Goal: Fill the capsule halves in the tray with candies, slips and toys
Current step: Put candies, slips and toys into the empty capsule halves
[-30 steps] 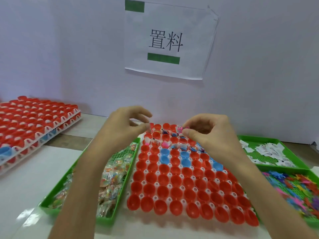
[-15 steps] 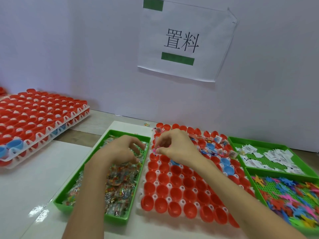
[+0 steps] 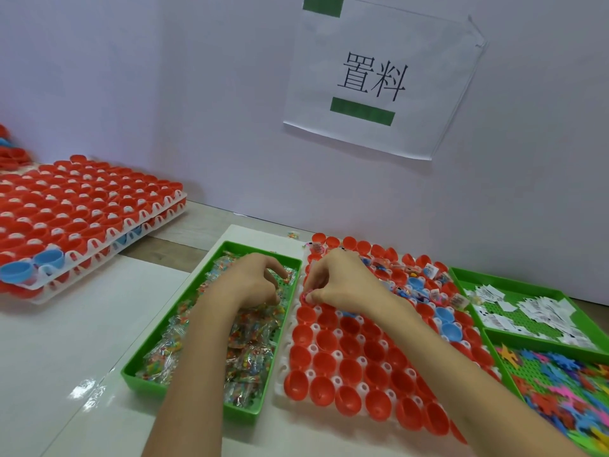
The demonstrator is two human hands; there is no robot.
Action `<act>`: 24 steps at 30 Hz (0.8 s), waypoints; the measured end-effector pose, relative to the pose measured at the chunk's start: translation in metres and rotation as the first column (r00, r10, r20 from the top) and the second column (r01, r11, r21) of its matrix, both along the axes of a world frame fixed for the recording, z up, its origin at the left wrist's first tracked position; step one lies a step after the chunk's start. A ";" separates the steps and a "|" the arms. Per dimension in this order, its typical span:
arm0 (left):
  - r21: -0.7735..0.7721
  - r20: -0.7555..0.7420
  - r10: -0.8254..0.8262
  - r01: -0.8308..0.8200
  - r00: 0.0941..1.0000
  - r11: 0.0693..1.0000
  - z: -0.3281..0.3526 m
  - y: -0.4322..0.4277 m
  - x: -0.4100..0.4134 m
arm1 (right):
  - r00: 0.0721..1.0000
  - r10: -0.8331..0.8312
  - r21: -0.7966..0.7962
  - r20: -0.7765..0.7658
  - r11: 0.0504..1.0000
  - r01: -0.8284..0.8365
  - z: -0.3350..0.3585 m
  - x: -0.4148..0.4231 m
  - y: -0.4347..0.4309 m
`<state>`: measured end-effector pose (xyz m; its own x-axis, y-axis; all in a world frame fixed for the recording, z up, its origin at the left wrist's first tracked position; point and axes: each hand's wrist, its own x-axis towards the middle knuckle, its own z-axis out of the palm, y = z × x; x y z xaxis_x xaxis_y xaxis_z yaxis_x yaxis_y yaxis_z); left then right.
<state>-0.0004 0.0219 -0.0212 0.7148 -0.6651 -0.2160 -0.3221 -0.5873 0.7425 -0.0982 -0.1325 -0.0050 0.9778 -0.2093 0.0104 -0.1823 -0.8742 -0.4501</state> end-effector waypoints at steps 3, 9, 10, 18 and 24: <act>0.007 0.006 0.007 -0.008 1.000 1.000 0.000 -0.001 0.000 | 0.998 0.048 -0.042 -0.029 0.998 -0.049 0.004 0.001 0.000; 0.000 0.002 0.014 -0.014 1.000 1.000 0.001 0.000 -0.002 | 0.991 0.127 -0.061 -0.051 0.990 -0.130 0.004 -0.008 -0.001; -0.002 0.003 0.017 -0.017 1.000 1.000 0.001 0.000 -0.002 | 0.990 0.134 -0.064 -0.052 0.989 -0.137 0.004 -0.009 -0.001; -0.040 0.033 0.152 -0.151 0.988 0.988 -0.005 -0.007 -0.003 | 0.993 0.050 -0.074 0.108 0.996 -0.042 -0.003 -0.003 -0.002; -0.011 0.085 0.234 -0.234 0.969 0.972 -0.007 -0.015 -0.012 | 0.986 0.044 -0.105 0.161 0.994 -0.027 -0.010 0.000 -0.001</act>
<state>-0.0129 0.0073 -0.0284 0.8661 -0.4778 -0.1469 -0.2382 -0.6528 0.7191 -0.0982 -0.1337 -0.0150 0.9680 -0.1641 0.1896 -0.0819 -0.9215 -0.3796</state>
